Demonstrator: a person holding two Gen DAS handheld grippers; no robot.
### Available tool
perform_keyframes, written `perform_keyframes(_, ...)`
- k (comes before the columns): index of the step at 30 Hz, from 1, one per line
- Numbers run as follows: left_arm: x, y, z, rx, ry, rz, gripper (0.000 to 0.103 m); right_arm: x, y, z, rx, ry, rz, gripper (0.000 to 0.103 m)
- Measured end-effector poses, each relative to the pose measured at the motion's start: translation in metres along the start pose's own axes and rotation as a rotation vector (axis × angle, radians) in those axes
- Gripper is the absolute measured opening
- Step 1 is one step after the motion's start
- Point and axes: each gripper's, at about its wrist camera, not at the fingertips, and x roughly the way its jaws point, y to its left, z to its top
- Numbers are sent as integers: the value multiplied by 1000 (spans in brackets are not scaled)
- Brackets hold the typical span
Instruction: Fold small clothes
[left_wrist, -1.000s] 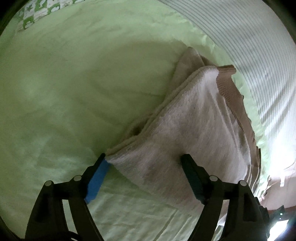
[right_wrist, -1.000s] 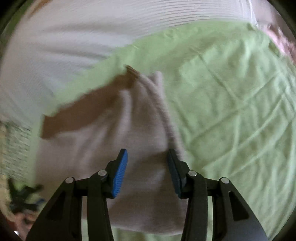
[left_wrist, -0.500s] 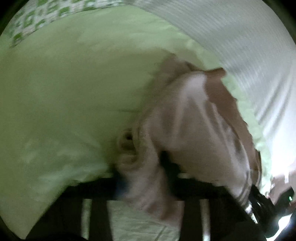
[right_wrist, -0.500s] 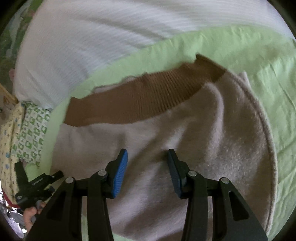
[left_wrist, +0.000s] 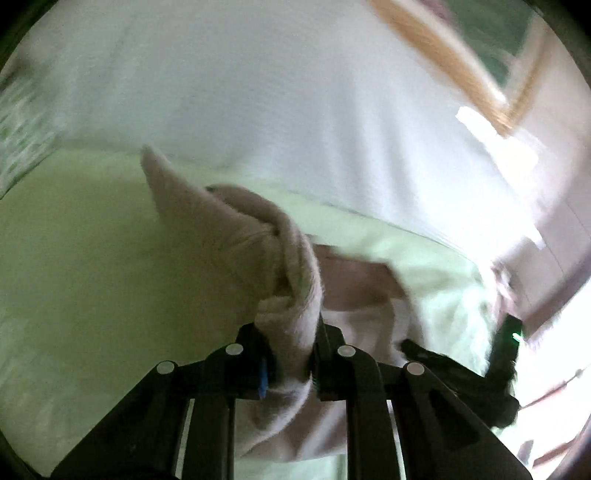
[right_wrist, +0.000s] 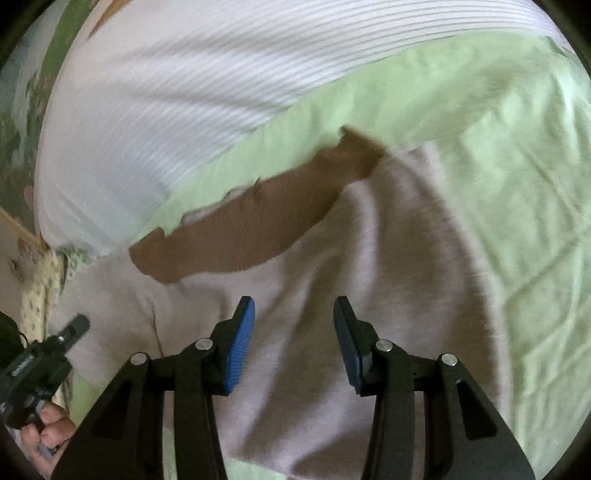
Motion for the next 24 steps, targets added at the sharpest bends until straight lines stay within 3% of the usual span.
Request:
perform_keyframes(5,39,-90,-23,215,67,-156,16,-46,-39,17,60,-112,0,46)
perform_keyframes(8,83,-117,-59,336,176,-176,22,-62,-55,23,73,-133,-16,46)
perform_keyframes(11,111,-116,-80,365,278,-135,27,-71,-67,25,85,-134,-29,46)
perform_keyframes(13,100,-108,-85,345,263,-151,35,-74,-67,25,72,-133,-22,46)
perform_keyframes(15,84,-100,-86,326,237,-153,61,-72,-62,25,58,-123,3,60)
perform_keyframes(17,66,-92,-91,322,200,-130,70,-67,-56,26,46,-116,13,67)
perform_keyframes(24,45,-45,-121,303,209,40,76,-30,-33,34,-12,4,21,70)
